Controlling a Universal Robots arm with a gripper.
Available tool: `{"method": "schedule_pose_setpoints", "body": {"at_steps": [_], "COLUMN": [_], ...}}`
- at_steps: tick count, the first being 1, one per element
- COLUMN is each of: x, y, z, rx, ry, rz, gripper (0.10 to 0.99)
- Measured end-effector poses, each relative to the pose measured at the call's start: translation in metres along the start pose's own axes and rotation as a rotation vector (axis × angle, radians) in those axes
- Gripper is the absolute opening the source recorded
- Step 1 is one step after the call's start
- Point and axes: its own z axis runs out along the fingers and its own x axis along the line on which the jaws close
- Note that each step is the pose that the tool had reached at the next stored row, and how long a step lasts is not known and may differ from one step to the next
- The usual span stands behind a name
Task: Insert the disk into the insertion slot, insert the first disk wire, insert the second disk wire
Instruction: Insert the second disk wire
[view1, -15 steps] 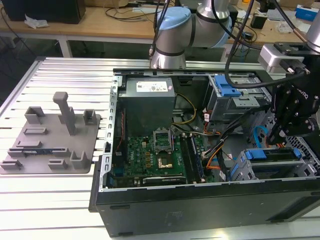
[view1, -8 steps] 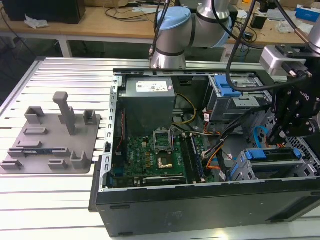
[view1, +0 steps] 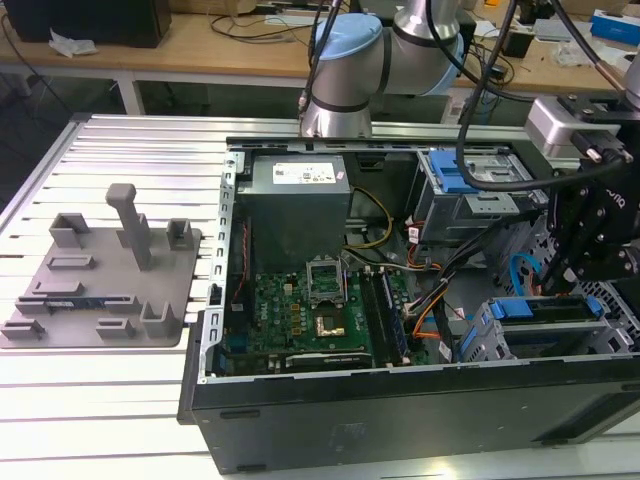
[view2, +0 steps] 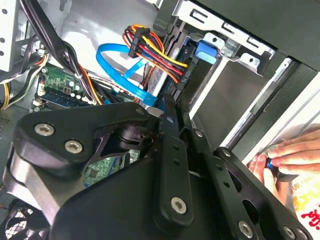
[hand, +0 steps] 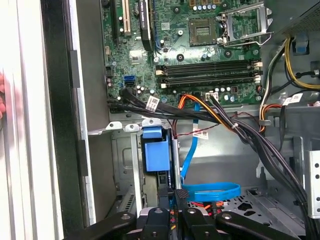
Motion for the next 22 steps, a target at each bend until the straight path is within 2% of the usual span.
{"method": "schedule_pose_setpoints", "body": {"at_steps": [22], "x": [0.0005], "y": [-0.0054], "z": [0.0059], "rx": [0.000], "ry": [-0.0001], "rz": [-0.001], "gripper": [0.161]}}
